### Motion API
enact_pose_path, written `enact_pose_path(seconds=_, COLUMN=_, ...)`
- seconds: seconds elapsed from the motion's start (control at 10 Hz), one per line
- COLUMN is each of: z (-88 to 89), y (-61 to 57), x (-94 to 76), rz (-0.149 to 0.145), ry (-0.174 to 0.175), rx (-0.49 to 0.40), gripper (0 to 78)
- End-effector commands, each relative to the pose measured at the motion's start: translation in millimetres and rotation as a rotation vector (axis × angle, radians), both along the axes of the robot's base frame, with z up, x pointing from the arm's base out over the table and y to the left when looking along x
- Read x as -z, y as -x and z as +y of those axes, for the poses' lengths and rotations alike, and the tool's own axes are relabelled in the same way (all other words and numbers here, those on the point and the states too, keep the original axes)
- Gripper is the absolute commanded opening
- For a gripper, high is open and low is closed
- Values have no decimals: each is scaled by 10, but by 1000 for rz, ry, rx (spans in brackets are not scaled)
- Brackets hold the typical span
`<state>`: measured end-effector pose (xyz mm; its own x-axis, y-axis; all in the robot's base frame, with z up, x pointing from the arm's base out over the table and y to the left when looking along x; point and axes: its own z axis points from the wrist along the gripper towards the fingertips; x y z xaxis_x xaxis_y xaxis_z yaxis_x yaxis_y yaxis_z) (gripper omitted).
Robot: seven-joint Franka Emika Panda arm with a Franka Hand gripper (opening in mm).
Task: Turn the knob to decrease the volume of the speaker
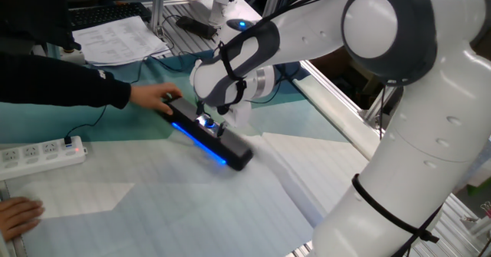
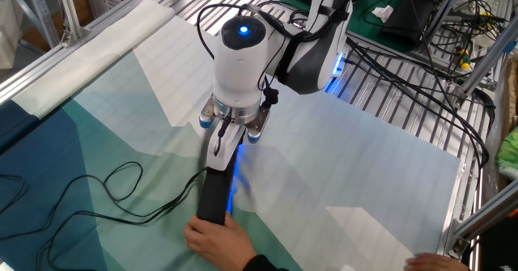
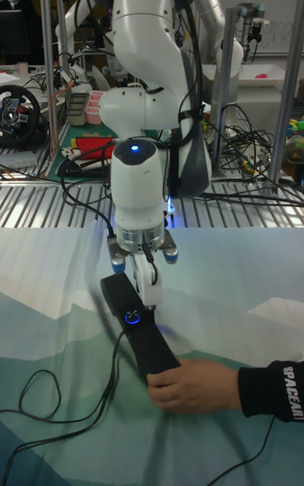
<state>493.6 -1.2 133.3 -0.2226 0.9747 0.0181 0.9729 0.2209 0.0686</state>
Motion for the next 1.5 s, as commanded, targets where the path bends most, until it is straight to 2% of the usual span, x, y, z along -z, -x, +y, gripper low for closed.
enact_pose_path(seconds=0.1, z=7, y=-9, x=-23, rz=4, ry=-1, rx=-26, gripper=774)
enact_pose_path(seconds=1.5, z=2, y=-14, x=-25, rz=9, ry=-6, rx=-15, gripper=774)
